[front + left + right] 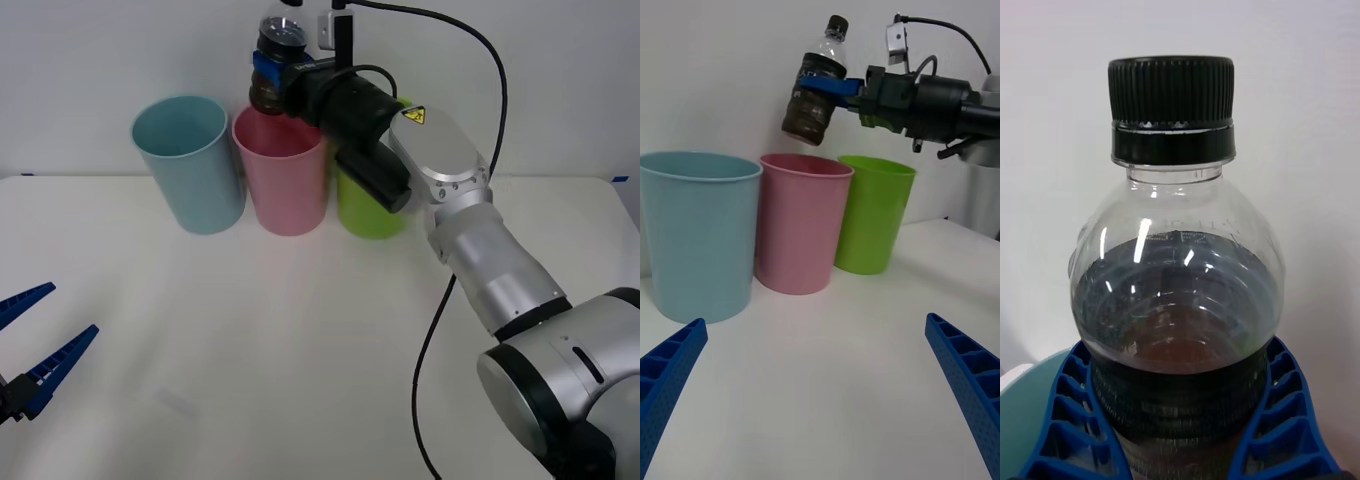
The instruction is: Grasp the object on the table and drop it into the matching bin: aluminum can to the light blue bin, PET bottle to the pink bin.
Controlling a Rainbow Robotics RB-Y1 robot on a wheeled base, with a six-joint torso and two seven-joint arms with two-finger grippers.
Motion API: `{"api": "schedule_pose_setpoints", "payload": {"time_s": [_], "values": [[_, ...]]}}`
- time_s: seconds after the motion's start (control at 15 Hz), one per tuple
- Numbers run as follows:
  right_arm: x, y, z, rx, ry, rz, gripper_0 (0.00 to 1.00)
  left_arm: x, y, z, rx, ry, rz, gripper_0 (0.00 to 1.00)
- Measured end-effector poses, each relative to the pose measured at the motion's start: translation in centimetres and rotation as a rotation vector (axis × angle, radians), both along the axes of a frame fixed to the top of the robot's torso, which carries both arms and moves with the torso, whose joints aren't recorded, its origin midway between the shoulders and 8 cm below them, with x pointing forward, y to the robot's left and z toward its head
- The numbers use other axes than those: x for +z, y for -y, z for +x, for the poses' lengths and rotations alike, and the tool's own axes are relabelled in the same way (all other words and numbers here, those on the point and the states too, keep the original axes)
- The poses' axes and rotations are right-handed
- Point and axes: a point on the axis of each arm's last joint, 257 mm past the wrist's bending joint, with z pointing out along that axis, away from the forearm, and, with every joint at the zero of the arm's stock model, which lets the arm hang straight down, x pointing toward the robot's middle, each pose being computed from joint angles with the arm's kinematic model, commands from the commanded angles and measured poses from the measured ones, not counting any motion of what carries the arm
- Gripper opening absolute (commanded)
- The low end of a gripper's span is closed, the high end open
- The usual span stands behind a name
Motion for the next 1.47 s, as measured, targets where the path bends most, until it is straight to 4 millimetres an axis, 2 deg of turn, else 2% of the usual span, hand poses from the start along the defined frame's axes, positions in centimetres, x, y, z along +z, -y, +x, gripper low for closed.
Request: {"api": "schedule_pose_setpoints", "payload": {"time_s": [0.13, 0.4, 0.47, 0.53, 0.87, 1.13, 1.47], "values": [[-0.1, -0.2, 0.1, -0.004, 0.0, -0.006, 0.01, 0.0, 0.0, 0.0, 0.0, 0.0, 0.0, 1.0], [-0.2, -0.2, 0.1, -0.005, 0.007, -0.017, 0.15, 0.0, 0.0, 0.0, 0.0, 0.0, 0.0, 1.0], [-0.2, -0.3, 0.1, -0.005, 0.008, -0.018, 0.65, 0.0, 0.0, 0.0, 0.0, 0.0, 0.0, 1.0], [-0.2, -0.2, 0.1, -0.006, 0.011, -0.021, 1.0, 0.0, 0.0, 0.0, 0.0, 0.0, 0.0, 1.0], [-0.3, -0.1, 0.0, -0.001, 0.025, -0.042, 1.0, 0.0, 0.0, 0.0, 0.0, 0.0, 0.0, 1.0], [-0.5, -0.1, -0.8, 0.062, 0.022, -0.048, 1.0, 0.0, 0.0, 0.0, 0.0, 0.0, 0.0, 1.0], [-1.3, 2.5, -3.2, 0.087, 0.073, -0.065, 1.0, 0.0, 0.0, 0.0, 0.0, 0.0, 0.0, 1.0]]}}
